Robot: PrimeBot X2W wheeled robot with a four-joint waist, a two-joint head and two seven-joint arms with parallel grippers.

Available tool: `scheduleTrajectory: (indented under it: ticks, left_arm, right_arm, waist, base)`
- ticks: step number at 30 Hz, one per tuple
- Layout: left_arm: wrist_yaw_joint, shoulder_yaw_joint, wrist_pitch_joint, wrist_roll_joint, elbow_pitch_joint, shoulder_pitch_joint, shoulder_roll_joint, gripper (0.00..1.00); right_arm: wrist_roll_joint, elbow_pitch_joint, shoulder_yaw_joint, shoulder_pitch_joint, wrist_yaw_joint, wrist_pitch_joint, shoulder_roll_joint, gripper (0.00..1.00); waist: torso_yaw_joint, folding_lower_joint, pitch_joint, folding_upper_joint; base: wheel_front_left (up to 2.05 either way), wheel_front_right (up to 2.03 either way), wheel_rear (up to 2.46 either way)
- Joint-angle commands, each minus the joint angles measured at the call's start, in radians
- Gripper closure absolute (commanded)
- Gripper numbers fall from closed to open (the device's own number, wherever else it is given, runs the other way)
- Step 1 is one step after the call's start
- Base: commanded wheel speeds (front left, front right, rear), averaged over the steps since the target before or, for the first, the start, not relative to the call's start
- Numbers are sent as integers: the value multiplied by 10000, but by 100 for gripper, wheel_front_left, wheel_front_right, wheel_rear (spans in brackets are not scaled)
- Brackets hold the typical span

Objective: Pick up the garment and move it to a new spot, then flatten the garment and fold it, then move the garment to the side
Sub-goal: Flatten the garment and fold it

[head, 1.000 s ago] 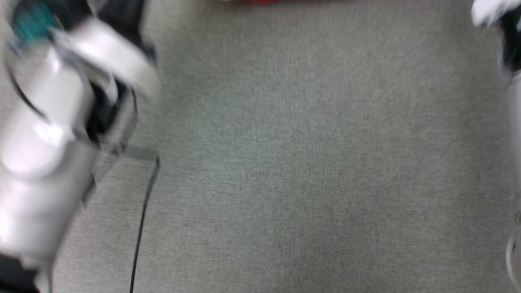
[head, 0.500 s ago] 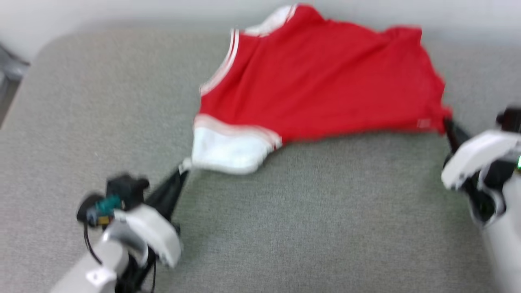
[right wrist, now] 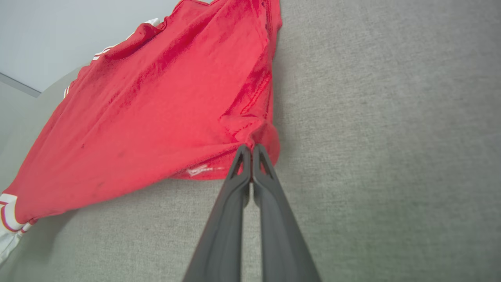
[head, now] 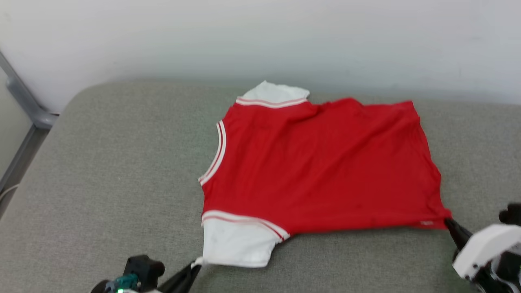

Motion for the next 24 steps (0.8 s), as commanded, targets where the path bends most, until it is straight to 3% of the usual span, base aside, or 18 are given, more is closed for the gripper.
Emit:
scheduleTrajectory:
  ticks: [1,10,16,24]
  left_arm:
    - [38,-35,51,-55,-71,161,68,100]
    - [129,-621,1054,-578,-1496,1414,624,100]
    - [160,-889,1369,-720,-2132,1856,865,100]
    - [488,31,299,-667,-2374,1598,1033,100]
  right_arm:
    - [42,-127,-24,238,-8,37,-113,100]
    - [124,-2536,-536,2949,-8,727,-632,100]
    - [-195,-3984,-1400,4481,-8,891,2,100]
    - [-549,-5117,-2094,4994,-9,776,885,100]
  waist:
    - [59,3,-226,-1]
    - [139,3,-734,-1]
    - [102,3,-782,-1]
    - [-128,3,-618,-1]
  base:
    - [0,0,0]
    - [0,0,0]
    - [0,0,0]
    - [0,0,0]
